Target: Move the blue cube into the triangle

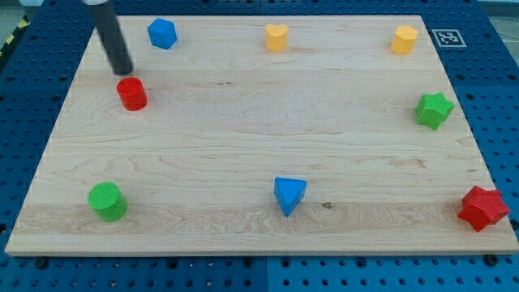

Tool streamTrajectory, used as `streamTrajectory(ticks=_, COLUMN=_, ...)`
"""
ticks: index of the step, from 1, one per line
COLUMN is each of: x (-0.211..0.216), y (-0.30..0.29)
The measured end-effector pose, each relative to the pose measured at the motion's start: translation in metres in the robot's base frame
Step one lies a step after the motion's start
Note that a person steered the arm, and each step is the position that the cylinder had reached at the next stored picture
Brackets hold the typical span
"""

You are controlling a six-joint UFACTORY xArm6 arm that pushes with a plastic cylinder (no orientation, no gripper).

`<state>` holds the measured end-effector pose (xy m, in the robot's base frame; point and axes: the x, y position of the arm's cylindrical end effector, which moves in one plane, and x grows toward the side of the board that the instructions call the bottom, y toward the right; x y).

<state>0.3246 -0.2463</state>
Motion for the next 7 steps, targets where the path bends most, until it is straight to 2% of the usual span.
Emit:
streamTrajectory(ticks=2, x=-0.091, y=-0.024)
streamTrajectory(ticks=3, x=-0.100, y=-0.006)
streamTrajectory(ticks=4, x=-0.097, y=0.050)
streamTrajectory(ticks=5, x=-0.064, y=0.125)
streamTrajectory(ticks=6, x=0.008, y=0.182)
streamTrajectory(ticks=7, x=0.052, y=0.219)
